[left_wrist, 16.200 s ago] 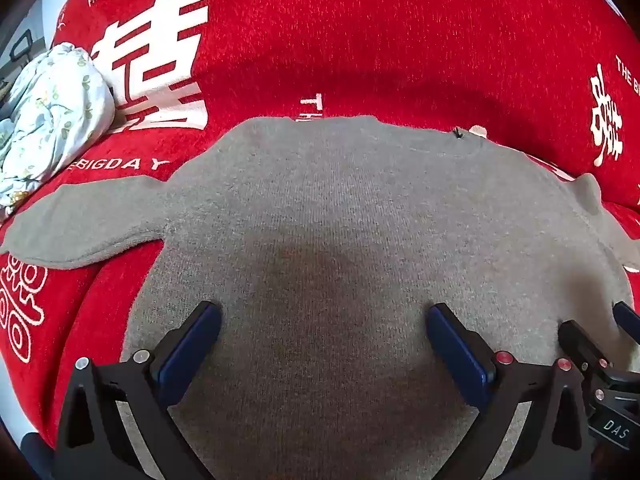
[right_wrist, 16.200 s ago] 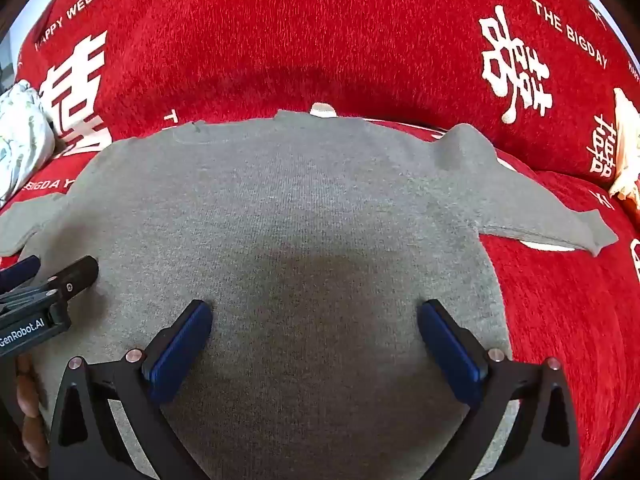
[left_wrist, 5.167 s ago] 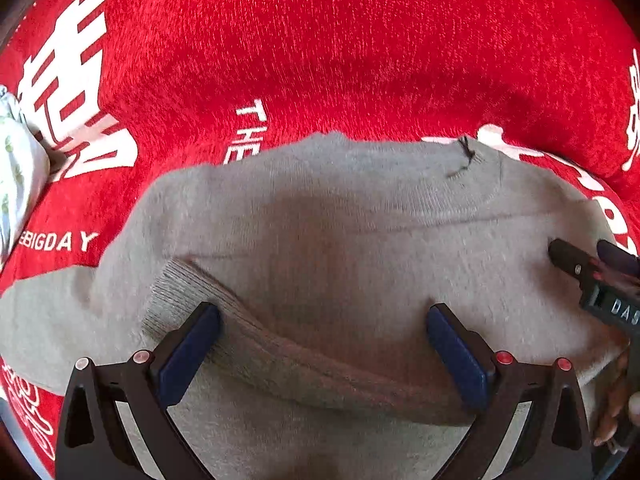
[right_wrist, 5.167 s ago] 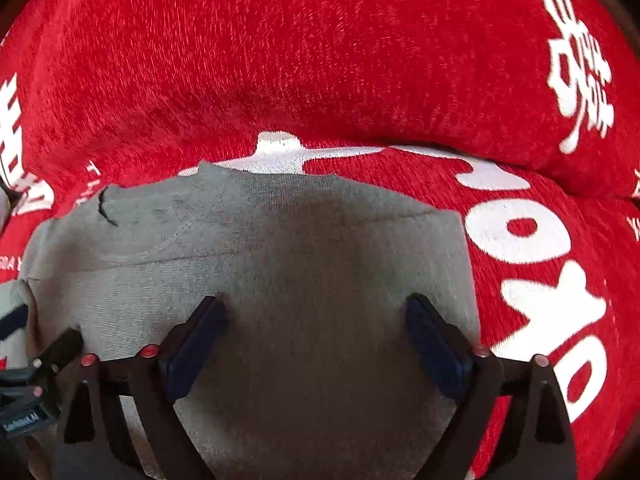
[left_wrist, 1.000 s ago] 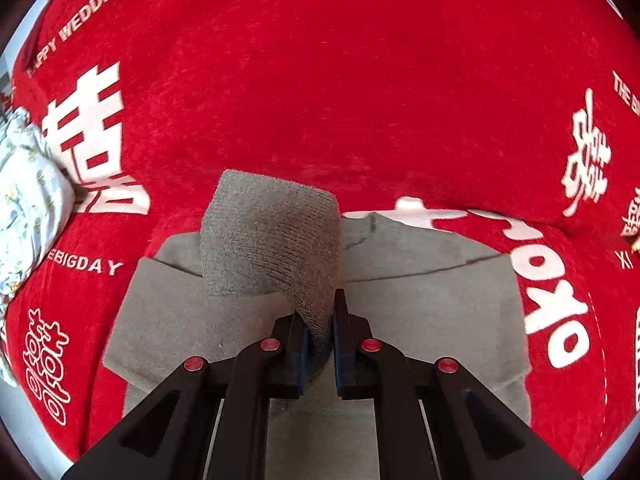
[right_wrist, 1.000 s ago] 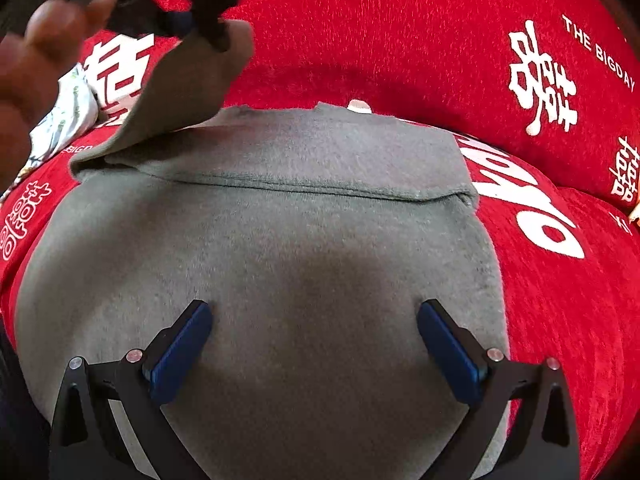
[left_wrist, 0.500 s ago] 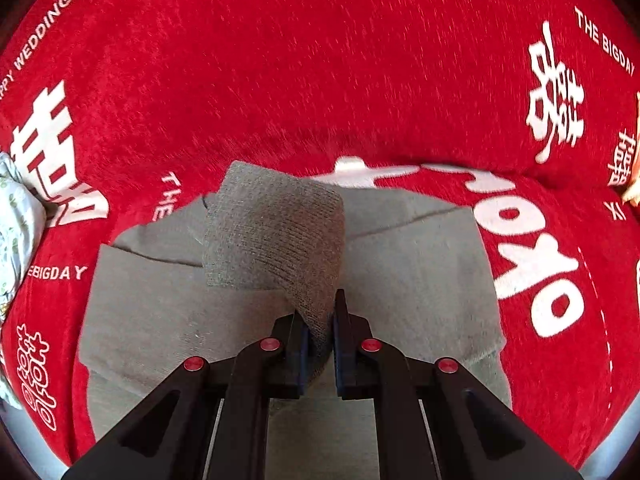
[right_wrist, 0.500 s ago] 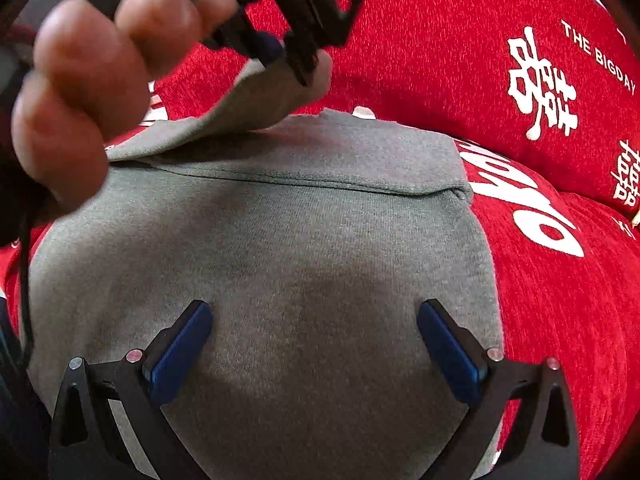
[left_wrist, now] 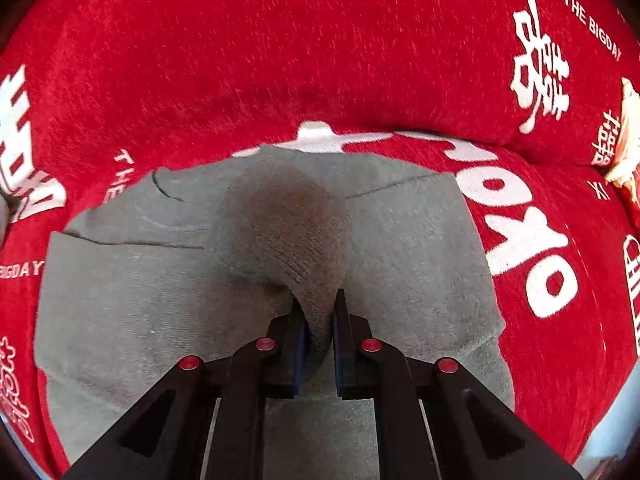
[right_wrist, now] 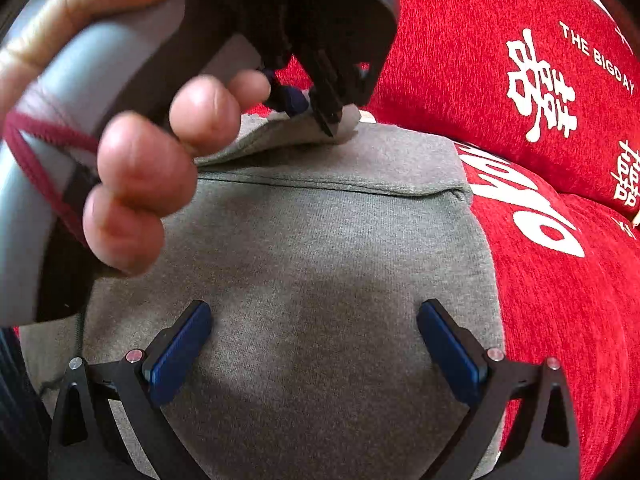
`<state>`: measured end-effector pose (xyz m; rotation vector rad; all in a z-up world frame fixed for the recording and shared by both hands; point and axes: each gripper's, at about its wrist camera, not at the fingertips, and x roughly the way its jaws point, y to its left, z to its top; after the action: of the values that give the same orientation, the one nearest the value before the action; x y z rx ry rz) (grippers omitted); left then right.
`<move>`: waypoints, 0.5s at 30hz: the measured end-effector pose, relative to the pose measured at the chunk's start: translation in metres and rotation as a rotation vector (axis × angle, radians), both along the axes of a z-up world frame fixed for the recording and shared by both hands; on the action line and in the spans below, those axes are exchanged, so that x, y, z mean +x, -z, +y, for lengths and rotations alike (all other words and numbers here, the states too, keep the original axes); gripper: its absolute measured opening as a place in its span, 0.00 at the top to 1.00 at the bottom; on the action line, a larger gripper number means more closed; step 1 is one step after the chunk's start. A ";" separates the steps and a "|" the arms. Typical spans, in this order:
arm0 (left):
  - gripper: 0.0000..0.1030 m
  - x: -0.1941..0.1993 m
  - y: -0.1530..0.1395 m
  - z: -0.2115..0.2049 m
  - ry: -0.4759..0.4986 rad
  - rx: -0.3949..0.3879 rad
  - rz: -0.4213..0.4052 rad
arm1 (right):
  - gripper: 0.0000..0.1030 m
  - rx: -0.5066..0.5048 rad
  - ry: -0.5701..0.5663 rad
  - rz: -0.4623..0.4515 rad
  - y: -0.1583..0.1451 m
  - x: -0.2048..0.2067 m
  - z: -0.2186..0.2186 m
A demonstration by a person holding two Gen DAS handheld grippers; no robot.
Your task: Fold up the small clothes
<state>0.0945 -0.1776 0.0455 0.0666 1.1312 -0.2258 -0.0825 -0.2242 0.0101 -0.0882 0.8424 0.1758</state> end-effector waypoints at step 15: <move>0.20 -0.005 0.002 0.007 0.090 -0.149 0.024 | 0.00 0.003 0.001 -0.004 0.000 0.001 0.000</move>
<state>0.0898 -0.1705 0.0433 -0.0175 1.1335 -0.3919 -0.0812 -0.2239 0.0097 -0.0849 0.8382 0.1761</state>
